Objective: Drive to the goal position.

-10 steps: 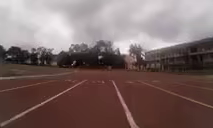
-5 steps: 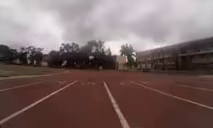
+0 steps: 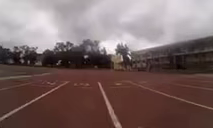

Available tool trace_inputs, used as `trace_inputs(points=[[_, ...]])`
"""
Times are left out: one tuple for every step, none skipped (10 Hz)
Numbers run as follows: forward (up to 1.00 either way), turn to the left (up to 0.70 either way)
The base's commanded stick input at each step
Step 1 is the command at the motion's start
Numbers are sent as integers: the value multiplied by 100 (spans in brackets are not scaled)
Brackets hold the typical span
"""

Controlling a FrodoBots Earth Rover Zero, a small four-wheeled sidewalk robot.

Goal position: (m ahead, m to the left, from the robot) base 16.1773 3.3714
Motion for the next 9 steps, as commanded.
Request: trace_inputs(points=[[70, 0], [70, 0], [70, 0], [70, 0], [70, 0], [70, 0], [70, 0], [70, 0], [70, 0]])
